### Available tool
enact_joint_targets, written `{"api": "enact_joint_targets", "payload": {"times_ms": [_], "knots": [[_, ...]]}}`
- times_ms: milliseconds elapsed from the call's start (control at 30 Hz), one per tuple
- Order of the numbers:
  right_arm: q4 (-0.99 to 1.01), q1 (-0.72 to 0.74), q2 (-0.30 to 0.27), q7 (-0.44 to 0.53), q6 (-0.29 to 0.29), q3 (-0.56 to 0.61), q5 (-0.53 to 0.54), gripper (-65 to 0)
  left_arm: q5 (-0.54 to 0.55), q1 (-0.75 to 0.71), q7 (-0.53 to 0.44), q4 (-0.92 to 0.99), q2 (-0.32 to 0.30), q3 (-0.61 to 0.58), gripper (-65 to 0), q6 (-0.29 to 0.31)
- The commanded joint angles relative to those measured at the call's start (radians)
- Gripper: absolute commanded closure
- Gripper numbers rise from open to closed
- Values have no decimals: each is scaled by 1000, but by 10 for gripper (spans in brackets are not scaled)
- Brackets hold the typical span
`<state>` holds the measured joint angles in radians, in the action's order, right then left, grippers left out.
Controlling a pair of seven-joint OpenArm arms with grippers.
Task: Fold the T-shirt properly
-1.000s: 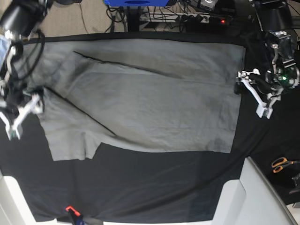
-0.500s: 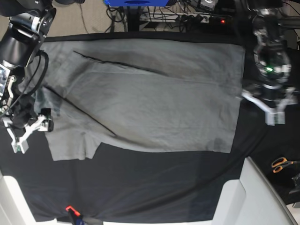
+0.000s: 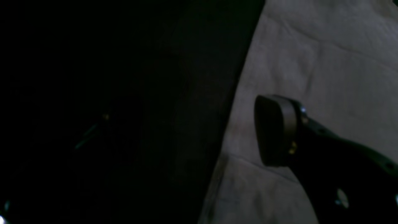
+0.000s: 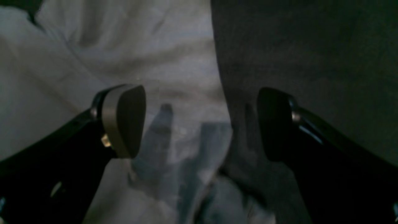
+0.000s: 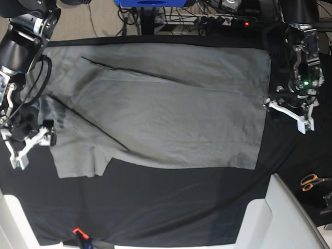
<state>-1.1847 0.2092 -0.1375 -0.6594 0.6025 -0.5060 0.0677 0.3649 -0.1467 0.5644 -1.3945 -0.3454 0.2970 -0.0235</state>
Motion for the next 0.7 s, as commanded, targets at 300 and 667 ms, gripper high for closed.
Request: {"api": "enact_joint_targets", "payload": {"times_ms": [300, 667], "knots": [[420, 249, -119, 184, 4, -69, 17, -527, 154, 12, 41, -49, -56, 38, -532, 129], [773, 373, -164, 318, 10, -84, 17, -527, 411, 17, 128, -44, -113, 115, -532, 133]]}}
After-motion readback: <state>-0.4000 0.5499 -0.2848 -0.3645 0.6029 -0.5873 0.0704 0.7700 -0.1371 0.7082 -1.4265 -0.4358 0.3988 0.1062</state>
